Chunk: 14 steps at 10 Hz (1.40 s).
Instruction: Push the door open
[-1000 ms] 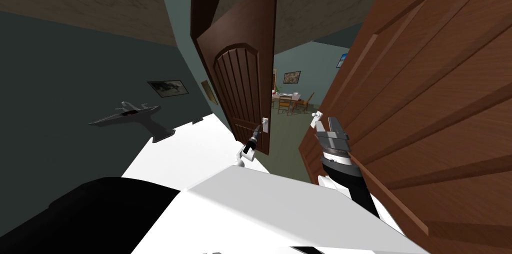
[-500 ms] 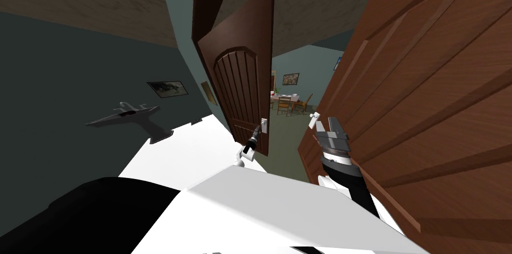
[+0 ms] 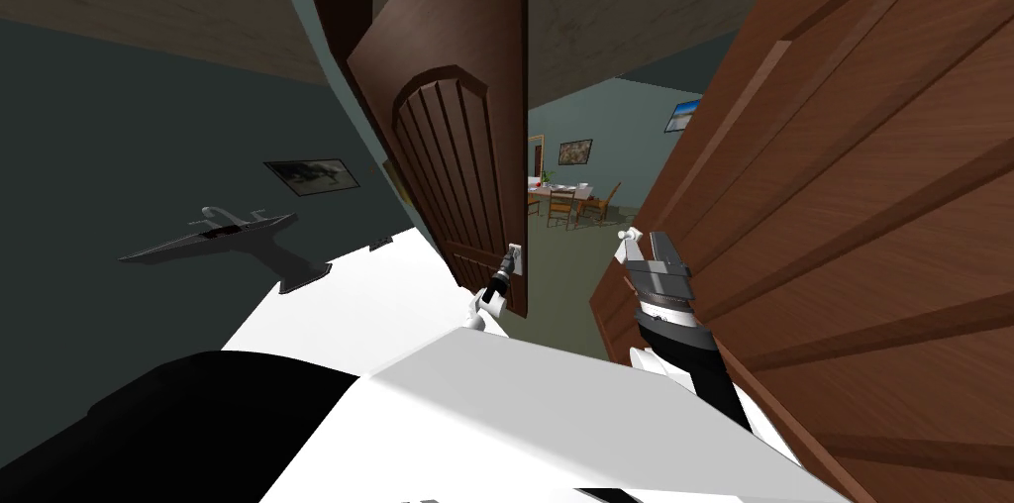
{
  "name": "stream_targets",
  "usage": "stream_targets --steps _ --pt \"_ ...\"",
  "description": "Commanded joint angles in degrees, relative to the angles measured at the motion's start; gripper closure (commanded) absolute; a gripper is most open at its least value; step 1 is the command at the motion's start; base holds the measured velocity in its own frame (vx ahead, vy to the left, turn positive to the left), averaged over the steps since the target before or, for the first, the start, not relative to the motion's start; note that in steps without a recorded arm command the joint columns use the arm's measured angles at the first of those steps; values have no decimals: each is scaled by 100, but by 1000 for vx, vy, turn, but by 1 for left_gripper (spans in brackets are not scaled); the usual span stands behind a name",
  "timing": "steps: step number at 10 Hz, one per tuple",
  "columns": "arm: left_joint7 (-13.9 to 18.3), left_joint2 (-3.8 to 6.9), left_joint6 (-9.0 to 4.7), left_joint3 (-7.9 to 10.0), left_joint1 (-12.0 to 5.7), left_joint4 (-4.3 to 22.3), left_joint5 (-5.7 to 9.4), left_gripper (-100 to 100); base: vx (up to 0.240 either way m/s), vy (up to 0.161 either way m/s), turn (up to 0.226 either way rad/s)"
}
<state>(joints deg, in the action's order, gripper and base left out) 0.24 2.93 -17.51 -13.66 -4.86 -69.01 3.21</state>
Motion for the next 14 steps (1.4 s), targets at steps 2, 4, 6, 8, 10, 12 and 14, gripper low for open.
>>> stream_targets --steps 2,4,6,8,10,12,14 --pt "0 0 0 0 0 0 0 100 38 -8 3" --pt "0 0 0 0 0 0 0 100 -32 7 -7" --pt "0 0 0 0 0 0 0 100 -11 3 3" --pt "-87 23 2 -39 -4 33 81 100 52 -12 64" --pt "-206 42 -11 -93 -26 60 200 100 179 -30 128" --pt "-369 59 -28 -167 -56 98 363 100 190 -53 163" --pt "-566 68 -49 -256 -93 144 561 100 225 -89 203"
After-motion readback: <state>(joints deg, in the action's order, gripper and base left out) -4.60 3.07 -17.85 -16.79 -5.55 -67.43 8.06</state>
